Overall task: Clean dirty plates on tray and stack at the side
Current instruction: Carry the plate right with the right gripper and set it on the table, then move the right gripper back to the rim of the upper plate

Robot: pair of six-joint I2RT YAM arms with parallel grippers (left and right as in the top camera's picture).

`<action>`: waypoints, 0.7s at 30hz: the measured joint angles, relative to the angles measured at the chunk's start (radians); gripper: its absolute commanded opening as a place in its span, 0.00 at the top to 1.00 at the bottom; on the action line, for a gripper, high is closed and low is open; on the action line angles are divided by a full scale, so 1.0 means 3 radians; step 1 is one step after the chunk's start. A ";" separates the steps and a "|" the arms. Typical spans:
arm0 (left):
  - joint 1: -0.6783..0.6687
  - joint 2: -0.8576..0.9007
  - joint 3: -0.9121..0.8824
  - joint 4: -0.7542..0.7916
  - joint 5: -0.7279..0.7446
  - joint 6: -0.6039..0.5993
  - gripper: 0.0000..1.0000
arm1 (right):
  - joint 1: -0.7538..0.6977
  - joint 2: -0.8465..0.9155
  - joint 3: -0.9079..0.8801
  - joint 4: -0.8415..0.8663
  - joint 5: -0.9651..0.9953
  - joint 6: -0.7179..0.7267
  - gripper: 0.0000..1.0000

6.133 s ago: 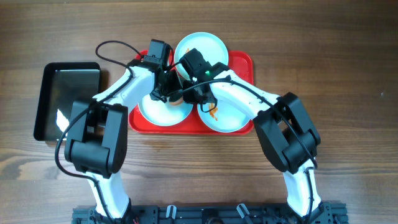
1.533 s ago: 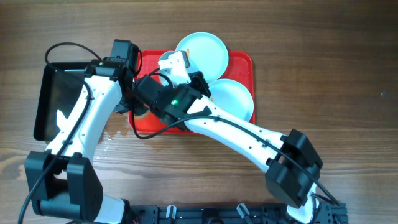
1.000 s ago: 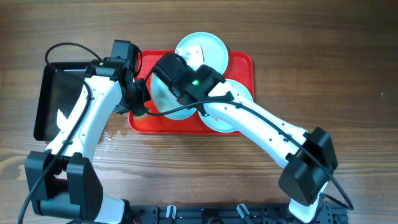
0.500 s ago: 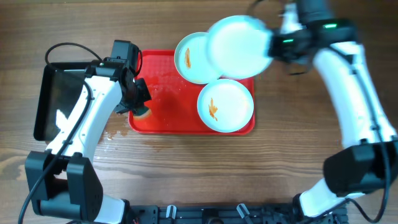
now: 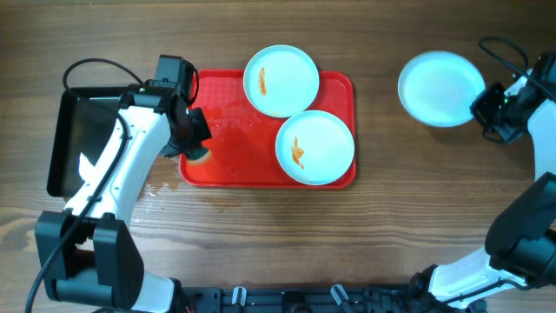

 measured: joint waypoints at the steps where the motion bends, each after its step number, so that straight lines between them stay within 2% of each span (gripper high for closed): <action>1: 0.0000 0.0000 0.0000 -0.0001 0.0000 0.0000 0.96 | -0.0013 0.0000 -0.0036 0.0009 0.0032 0.0028 0.65; 5: 0.0000 0.0000 0.0000 0.0011 0.0001 0.0000 0.96 | -0.0008 0.0000 -0.0041 0.0006 0.0047 0.0072 0.76; 7: 0.0000 0.0000 0.0000 0.0013 0.0000 0.0000 0.96 | -0.0008 0.0000 -0.0041 -0.0009 -0.0092 0.0058 0.76; 11: 0.0000 0.0000 0.0000 0.0031 0.0003 0.0000 0.96 | 0.0064 0.0000 -0.0041 0.0163 -0.0806 -0.0134 0.63; 13: 0.0000 0.0000 0.0000 0.0076 0.0029 0.0000 0.96 | 0.0249 0.0000 -0.0041 0.0313 -0.1185 -0.0248 0.51; 15: 0.0000 0.0000 0.0000 0.0126 0.0114 0.0000 0.96 | 0.0633 0.0000 -0.0041 0.0524 -0.1373 -0.0310 0.36; 18: 0.0000 0.0000 0.0000 0.0159 0.0203 0.0000 0.96 | 0.1394 0.0000 -0.0041 0.0876 -0.1212 -0.0355 0.28; 21: 0.0000 0.0000 0.0000 0.0161 0.0244 0.0001 0.96 | 0.2176 0.0001 -0.0041 0.1164 -0.0567 -0.0225 0.27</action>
